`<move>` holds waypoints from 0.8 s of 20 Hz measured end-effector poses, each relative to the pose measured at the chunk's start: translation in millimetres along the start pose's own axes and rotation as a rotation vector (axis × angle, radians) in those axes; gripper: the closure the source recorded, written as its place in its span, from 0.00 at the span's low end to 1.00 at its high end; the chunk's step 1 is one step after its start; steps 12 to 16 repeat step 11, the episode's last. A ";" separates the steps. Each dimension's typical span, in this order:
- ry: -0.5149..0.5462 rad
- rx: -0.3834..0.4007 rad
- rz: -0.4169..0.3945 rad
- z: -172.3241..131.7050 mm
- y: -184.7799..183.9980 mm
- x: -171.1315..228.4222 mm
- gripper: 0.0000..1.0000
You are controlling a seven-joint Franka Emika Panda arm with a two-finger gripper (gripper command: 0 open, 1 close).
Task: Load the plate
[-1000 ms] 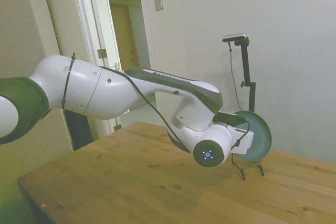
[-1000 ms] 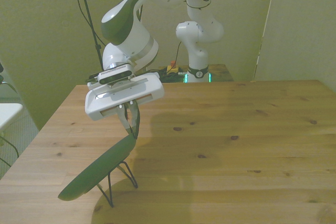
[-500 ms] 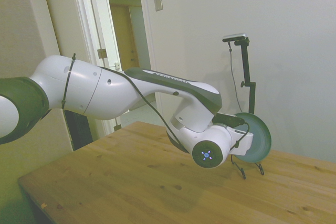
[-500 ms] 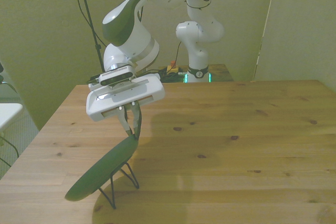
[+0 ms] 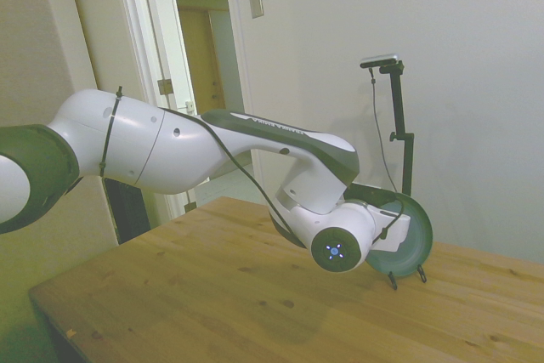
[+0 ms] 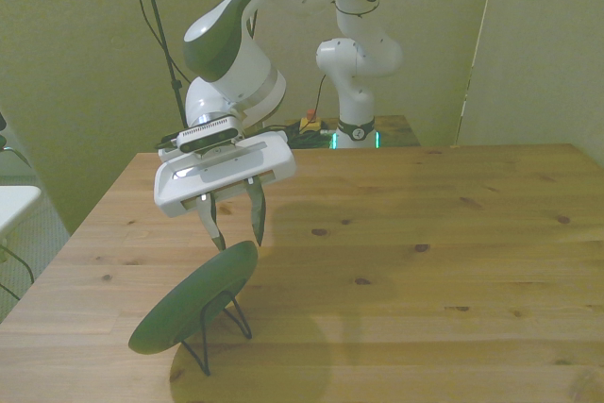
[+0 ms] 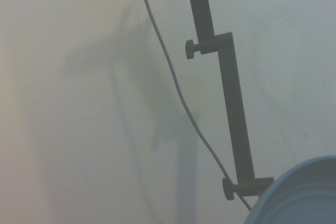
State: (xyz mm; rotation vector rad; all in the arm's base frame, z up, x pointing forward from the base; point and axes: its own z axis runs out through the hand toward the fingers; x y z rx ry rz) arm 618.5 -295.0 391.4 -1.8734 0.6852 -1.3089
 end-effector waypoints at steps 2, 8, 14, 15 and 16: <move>-0.006 0.001 0.017 -5.6 -8.3 4.2 0.00; -0.033 -0.068 0.128 -53.5 -75.9 27.6 0.00; -0.090 -0.173 0.198 -74.4 -93.7 22.7 0.00; -0.090 -0.173 0.198 -74.4 -93.7 22.7 0.00; -0.090 -0.173 0.198 -74.4 -93.7 22.7 0.00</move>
